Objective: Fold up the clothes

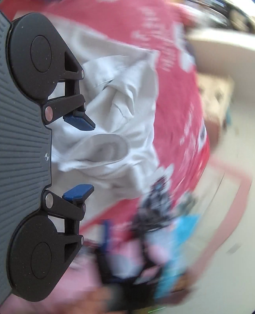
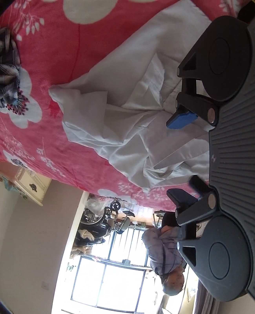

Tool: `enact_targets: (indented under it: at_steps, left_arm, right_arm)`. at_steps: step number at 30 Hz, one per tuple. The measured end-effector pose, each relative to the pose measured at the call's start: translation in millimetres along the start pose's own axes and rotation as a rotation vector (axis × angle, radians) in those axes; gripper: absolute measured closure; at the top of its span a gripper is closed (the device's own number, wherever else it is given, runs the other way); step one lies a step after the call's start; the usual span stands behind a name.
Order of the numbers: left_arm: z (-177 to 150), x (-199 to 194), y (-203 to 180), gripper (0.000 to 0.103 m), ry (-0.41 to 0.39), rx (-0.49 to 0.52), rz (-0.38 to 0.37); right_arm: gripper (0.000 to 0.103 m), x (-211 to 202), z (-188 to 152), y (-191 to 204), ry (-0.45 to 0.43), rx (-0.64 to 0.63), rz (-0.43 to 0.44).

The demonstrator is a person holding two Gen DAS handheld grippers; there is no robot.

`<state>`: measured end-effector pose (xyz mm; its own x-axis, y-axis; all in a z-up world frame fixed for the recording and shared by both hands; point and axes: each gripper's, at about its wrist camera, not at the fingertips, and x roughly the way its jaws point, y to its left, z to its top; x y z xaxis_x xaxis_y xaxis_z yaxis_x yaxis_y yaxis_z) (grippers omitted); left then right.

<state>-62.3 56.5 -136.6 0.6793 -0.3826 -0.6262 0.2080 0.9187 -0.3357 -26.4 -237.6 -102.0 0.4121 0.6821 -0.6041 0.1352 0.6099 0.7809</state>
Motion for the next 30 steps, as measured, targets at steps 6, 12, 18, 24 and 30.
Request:
enact_targets:
  at_steps: [6,12,18,24,30]
  left_arm:
    - [29.2,38.3,-8.6,0.042,0.074,0.062,0.049]
    - [17.3,64.6,-35.0,0.047,0.151,0.209,0.135]
    - [16.2,57.1,-34.5,0.048,0.084,0.21,0.209]
    - [33.1,71.0,-16.5,0.039,0.19,0.081,0.234]
    - [34.9,77.2,-15.7,0.076,0.236,0.039,0.222]
  right_arm:
    - [0.033,-29.0,-16.4,-24.0,-0.031,0.018,-0.02]
    - [0.033,-52.4,-25.0,-33.8,-0.058,0.025,0.005]
    - [0.033,-57.1,-27.6,-42.8,-0.046,0.024,0.019]
    - [0.033,-52.9,-25.4,-46.8,-0.051,0.044,0.018]
    - [0.033,-53.2,-24.7,-43.0,-0.035,0.026,0.006]
